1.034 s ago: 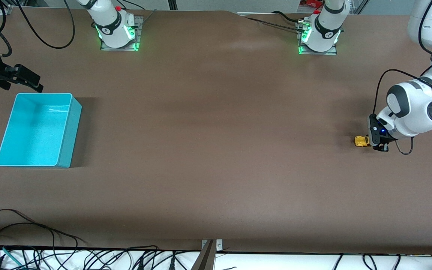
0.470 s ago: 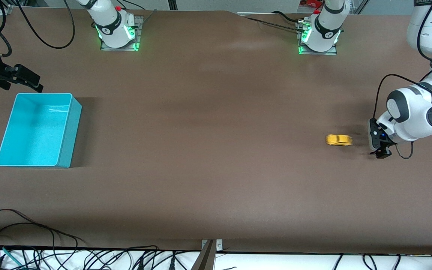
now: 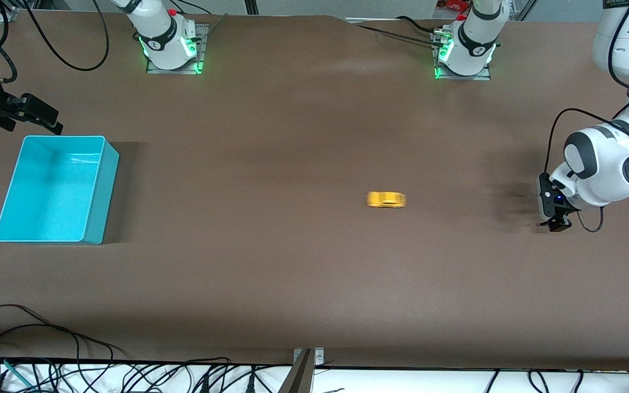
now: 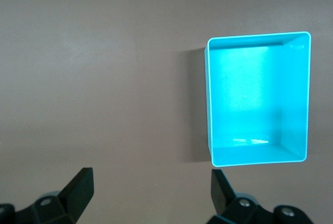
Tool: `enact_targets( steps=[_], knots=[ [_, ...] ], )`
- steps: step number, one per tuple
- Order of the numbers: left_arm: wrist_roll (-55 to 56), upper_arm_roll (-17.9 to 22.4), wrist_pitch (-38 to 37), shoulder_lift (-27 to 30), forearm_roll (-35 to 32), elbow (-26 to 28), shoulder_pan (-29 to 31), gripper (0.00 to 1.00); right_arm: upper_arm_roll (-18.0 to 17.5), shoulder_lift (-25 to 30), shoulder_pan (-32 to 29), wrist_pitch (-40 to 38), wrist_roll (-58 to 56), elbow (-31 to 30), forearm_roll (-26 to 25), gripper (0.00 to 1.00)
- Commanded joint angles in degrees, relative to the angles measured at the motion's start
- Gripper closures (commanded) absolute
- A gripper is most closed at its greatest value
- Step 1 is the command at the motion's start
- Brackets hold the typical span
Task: Wind up and store yellow beetle car
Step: 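Open the left gripper to release the car and raise it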
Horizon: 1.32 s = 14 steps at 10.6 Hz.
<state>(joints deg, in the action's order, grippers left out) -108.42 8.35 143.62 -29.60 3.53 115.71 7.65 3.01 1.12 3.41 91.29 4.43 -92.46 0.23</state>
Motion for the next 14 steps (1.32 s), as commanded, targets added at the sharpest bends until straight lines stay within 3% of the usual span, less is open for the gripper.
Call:
enact_targets(
  steps=[1, 6, 14],
  knots=[
    [-0.3, -0.3, -1.2, 3.2, 1.6, 0.7, -0.3, 0.0, 0.0, 0.0, 0.1, -0.7, 0.4, 0.9, -0.7, 0.0],
    [-0.7, -0.3, -1.6, 9.2, 1.6, 1.2, -0.6, 0.0, -0.1, 0.1, 0.2, -0.6, 0.4, 0.9, -0.7, 0.0],
    [-0.4, -0.2, -10.7, 24.2, 1.5, 0.0, -4.8, 0.0, -0.1, 0.0, 0.1, -0.6, 0.4, 0.8, -0.7, 0.0]
  ],
)
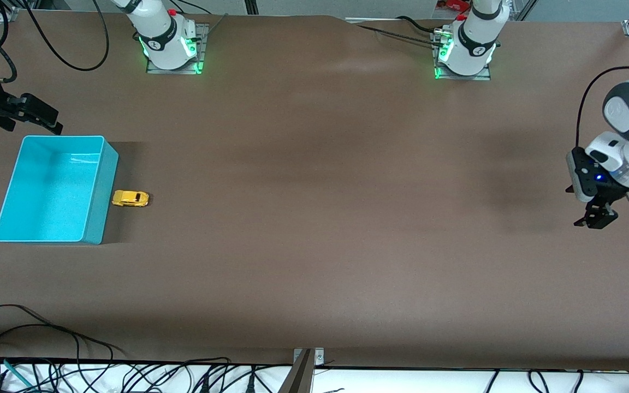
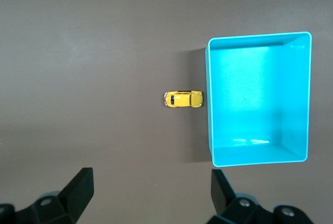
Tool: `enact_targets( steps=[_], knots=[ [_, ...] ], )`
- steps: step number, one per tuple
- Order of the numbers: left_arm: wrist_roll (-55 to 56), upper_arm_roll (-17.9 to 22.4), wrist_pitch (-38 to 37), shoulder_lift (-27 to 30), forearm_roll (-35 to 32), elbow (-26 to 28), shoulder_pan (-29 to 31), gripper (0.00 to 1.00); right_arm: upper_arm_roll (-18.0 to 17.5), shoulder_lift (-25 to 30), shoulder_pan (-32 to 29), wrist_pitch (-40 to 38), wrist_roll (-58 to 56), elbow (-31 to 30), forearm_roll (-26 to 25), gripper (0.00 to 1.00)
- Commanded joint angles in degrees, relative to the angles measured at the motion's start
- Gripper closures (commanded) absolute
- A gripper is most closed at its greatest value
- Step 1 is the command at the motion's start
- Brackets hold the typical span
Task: Wind up and store yellow beetle car
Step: 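Reach the right gripper toward the car while the left gripper retracts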
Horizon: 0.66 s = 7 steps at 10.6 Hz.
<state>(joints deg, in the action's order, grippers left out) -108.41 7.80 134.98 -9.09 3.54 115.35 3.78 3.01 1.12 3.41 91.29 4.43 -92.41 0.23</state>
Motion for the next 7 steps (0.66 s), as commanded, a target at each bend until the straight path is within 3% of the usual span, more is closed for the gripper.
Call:
enact_targets(
  steps=[1, 7],
  knots=[
    [-0.4, 0.5, -3.4, 5.0, 1.6, -0.5, -1.7, 0.0, -0.1, 0.0, 0.1, -0.6, 0.4, 0.8, -0.7, 0.0],
    [25.6, 0.8, -20.6, 11.5, 0.9, -6.6, -3.5, 0.0, -0.1, 0.0, 0.1, -0.5, 0.4, 0.7, -0.7, 0.0]
  ],
)
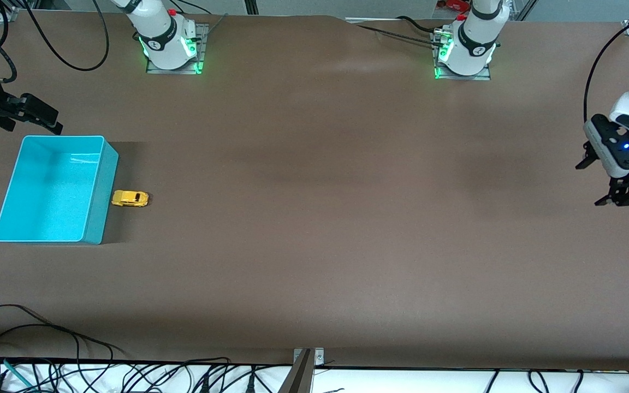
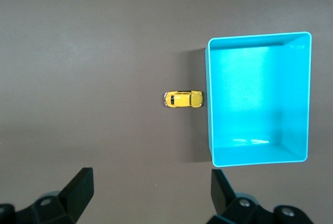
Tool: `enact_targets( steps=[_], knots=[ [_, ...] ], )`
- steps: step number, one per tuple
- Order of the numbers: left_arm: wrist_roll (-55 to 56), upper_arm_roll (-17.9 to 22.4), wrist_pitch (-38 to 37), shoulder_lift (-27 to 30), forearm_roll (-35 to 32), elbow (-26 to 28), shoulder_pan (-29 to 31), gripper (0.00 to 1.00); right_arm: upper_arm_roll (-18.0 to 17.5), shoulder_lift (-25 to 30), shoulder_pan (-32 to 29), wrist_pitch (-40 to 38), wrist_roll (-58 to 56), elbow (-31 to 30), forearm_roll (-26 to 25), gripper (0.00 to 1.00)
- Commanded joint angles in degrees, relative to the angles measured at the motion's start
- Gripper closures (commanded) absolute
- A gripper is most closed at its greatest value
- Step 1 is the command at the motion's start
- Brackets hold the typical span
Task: Wind up and store yellow beetle car
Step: 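Reach the right gripper toward the car while the left gripper retracts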
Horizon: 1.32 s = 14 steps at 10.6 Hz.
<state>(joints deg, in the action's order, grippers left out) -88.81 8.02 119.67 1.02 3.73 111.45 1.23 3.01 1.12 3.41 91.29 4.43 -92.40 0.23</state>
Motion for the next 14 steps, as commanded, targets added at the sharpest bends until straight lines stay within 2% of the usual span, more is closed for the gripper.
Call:
enact_targets(
  steps=[1, 3, 4, 7, 10, 14],
  knots=[
    [10.5, 0.8, -10.3, 1.7, 0.3, -5.9, -1.6, 0.0, -0.1, 0.1, 0.2, -0.8, 0.4, 0.7, -0.7, 0.0],
    [21.3, 0.9, -19.1, 1.7, -0.1, -11.9, -1.7, 0.0, 0.4, -1.0, -0.2, -0.9, 0.7, 0.7, -0.3, 0.0],
    [28.3, 0.7, -22.6, 1.8, -3.4, -14.6, -2.5, 0.0, 0.3, -2.3, -0.1, -0.1, 0.8, 0.6, -0.1, 0.0],
    [47.4, 0.2, -31.0, 1.8, -5.1, -19.2, -3.3, 0.0, 0.4, -6.7, -0.2, 2.6, 3.5, 0.5, -0.1, 0.0],
    [67.0, -1.4, -37.9, 1.8, -4.3, -21.6, -3.3, 0.0, 0.5, -12.2, -0.3, 4.6, 15.4, 0.6, -1.1, 0.0],
    [80.8, -4.5, -40.0, 1.7, -2.4, -23.2, -3.8, 0.0, 0.4, -18.1, -0.2, 5.0, 39.8, 0.2, -1.6, 0.0]
  ],
)
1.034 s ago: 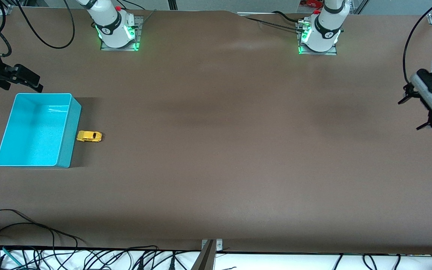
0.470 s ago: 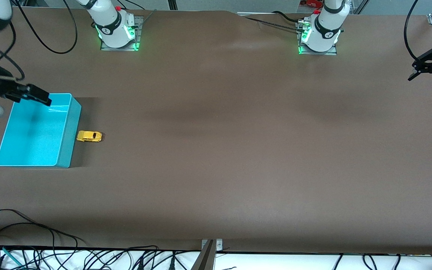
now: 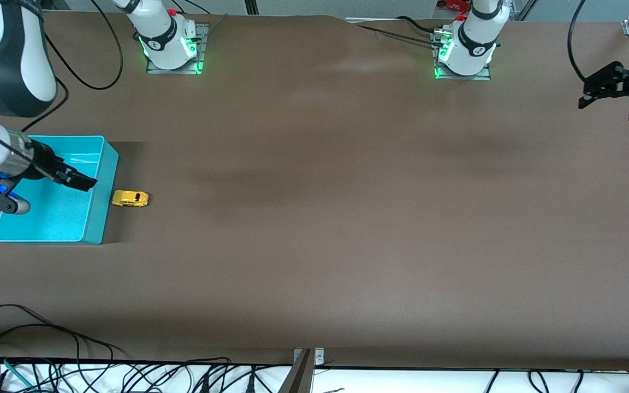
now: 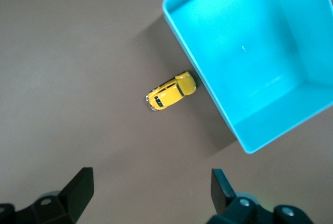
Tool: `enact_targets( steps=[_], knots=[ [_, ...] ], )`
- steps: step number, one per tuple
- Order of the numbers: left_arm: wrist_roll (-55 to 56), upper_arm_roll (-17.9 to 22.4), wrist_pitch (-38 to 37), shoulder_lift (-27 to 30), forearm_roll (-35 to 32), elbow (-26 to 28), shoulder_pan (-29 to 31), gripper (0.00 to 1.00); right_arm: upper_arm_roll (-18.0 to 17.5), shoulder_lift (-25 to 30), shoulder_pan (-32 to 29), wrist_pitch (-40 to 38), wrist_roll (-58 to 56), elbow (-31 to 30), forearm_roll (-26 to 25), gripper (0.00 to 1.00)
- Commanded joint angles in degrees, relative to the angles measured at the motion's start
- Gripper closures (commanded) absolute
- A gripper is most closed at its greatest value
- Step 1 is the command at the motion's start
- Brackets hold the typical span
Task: Wind up and store yellow beetle car
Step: 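Lower the right gripper and grasp the yellow car beside the bin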
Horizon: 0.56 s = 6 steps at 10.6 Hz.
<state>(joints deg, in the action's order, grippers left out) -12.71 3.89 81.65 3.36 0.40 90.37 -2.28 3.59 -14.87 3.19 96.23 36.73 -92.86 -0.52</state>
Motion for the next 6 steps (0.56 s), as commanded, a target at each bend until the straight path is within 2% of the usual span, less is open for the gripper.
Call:
enact_targets(
  steps=[1, 2, 4, 6],
  knots=[
    [4.9, -0.3, -2.5, -0.6, 0.9, -3.0, -0.4, 0.0, -0.2, -4.4, 0.0, 2.4, 14.1, 0.6, -0.9, 0.0],
    [4.9, -0.4, -2.5, -0.9, 0.9, -3.1, -0.5, 0.0, -0.2, -7.1, 0.0, 5.9, 20.6, 0.1, -1.1, 0.0],
    [5.2, 0.0, -2.7, -1.2, 0.9, -4.0, -1.3, 0.0, -0.1, -8.7, -0.2, 13.2, 26.7, -3.2, -2.1, 0.0],
    [14.3, 0.1, -2.7, -1.6, 0.9, -4.2, -2.5, 0.0, -0.1, -8.6, -0.6, 24.5, 34.2, -10.8, -2.0, 0.0]
  ],
)
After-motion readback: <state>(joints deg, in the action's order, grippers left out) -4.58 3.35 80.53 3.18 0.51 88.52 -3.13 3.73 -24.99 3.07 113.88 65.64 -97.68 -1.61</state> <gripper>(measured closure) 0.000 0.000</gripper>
